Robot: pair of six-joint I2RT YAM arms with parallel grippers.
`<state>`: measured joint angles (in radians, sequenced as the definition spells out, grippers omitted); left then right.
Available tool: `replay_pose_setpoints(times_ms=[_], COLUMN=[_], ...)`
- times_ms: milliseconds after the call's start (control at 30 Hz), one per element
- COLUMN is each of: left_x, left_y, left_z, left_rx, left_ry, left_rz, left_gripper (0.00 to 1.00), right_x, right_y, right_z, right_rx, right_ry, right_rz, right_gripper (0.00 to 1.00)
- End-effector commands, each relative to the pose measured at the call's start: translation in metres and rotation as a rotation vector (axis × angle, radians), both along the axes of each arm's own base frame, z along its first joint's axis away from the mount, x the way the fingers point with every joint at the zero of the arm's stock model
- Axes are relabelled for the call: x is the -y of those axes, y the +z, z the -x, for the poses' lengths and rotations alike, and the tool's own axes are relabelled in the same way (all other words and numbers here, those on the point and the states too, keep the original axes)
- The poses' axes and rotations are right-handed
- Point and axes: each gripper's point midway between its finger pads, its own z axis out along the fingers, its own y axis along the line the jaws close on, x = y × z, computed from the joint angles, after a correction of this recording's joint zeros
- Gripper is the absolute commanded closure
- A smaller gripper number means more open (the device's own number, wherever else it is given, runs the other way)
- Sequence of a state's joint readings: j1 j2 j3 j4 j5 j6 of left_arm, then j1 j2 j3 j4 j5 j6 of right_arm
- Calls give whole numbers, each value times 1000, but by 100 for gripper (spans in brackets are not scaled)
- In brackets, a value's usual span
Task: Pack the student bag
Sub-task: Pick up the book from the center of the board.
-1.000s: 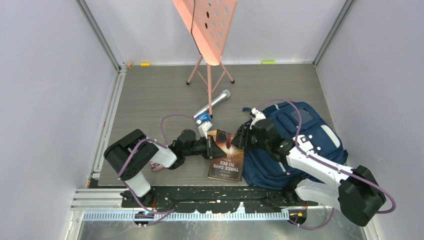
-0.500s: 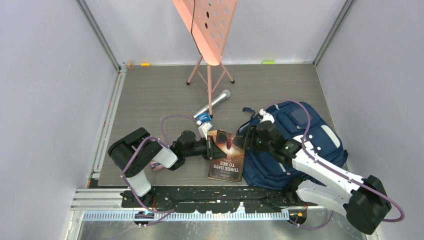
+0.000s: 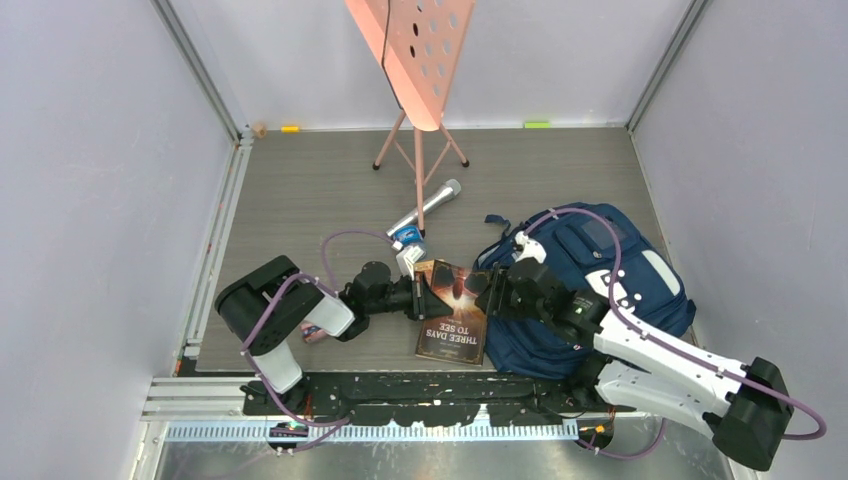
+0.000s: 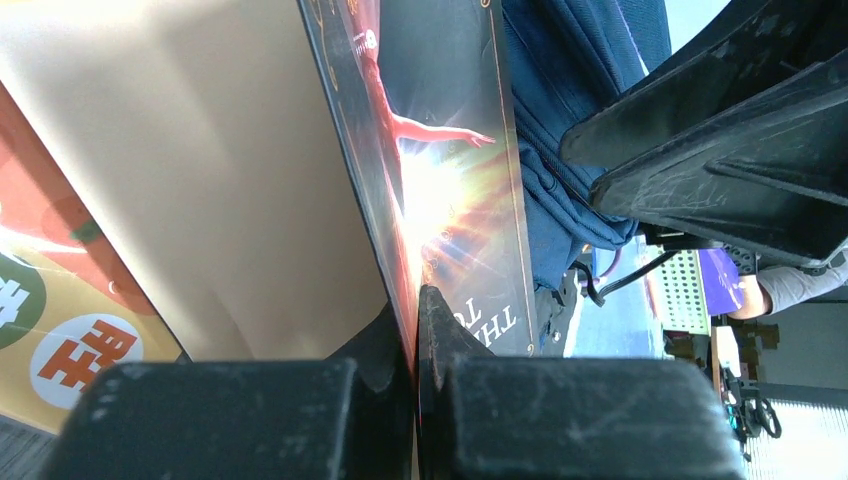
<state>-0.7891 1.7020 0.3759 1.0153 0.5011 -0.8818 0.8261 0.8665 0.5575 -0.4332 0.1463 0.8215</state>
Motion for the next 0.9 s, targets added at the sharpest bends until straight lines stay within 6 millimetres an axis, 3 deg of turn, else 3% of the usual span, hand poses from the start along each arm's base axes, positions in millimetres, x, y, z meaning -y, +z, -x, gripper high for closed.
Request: replay_pose_setpoints(times_ms=[0,500,633,733,867], left_x=[0,-4,-5,-5,-5], left_y=[13,12,13,13,13], left_z=[-2,1,3,4,5], left_rx=[65,72,76,79,83], left_ry=[-9,-15,-23,-32,-40], left_rz=[25,6,4,5,5], left_gripper=[100,100,100,100,100], right_x=[-13,32,4,-23,-40], right_y=[7,-53,-57,-42,-28], right_z=[-9,-14,-16,-23,-26], right_rx=[25,40,56,98,145], right_ry=[-38,-277,-196,-140,-83], right_rz=[-24,127,3,-120,-197], right_gripper=[54,56,53,52,52])
